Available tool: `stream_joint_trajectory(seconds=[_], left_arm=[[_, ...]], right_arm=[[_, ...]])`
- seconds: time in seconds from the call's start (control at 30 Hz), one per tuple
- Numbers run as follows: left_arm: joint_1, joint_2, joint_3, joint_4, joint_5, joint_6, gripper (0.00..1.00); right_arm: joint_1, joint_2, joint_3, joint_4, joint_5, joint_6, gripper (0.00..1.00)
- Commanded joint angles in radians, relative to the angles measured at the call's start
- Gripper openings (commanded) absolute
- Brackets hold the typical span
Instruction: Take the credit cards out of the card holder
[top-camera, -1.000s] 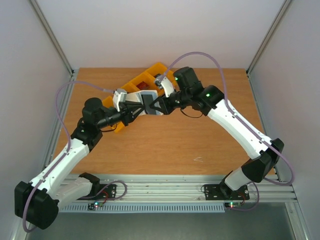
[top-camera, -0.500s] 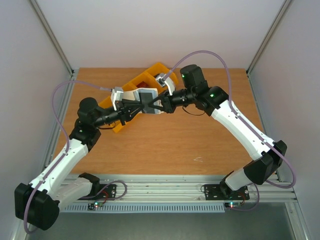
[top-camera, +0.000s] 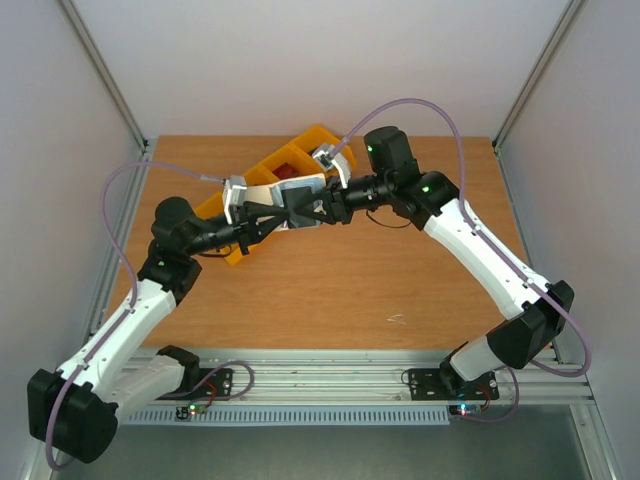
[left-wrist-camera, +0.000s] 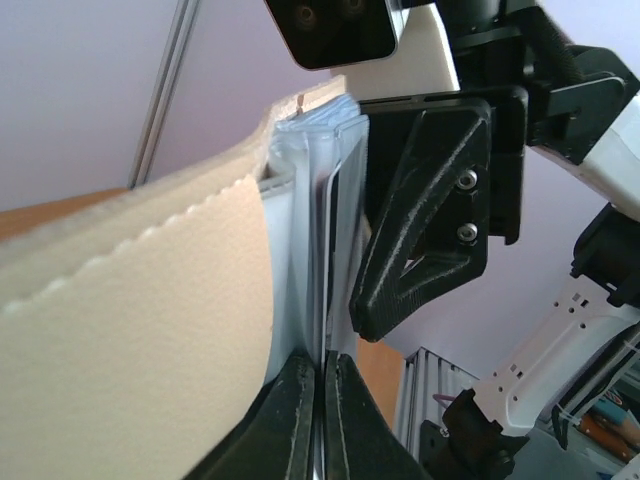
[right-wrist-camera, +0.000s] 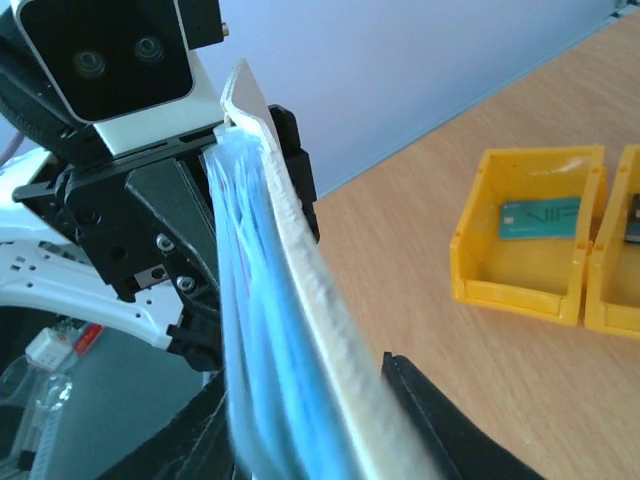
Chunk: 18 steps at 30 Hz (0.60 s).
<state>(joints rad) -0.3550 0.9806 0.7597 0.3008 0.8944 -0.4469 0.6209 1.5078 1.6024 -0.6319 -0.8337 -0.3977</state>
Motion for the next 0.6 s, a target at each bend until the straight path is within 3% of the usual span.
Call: stream_joint_trajectory(seconds=[0.0,0.2,0.4,0.57], left_arm=[[0.007,-0.027,0.013,0.100,0.044,-0.024,0.00],[0.012,-0.027,0.009,0.102,0.048,-0.030,0.00],[0.017,-0.028,0.005,0.097,0.062,-0.032,0.00],[0.019,-0.029,0.003,0.103,0.083,-0.033,0.00]], right_arm=[[-0.029,-0.033,-0.018,0.018,-0.114,-0.020,0.37],[-0.060,-0.047,-0.016,-0.042,-0.156,-0.051,0.42],[-0.077,-0.053,-0.013,-0.079,-0.179,-0.071,0.31],[-0.089,-0.053,-0.013,-0.089,-0.190,-0.074,0.34]])
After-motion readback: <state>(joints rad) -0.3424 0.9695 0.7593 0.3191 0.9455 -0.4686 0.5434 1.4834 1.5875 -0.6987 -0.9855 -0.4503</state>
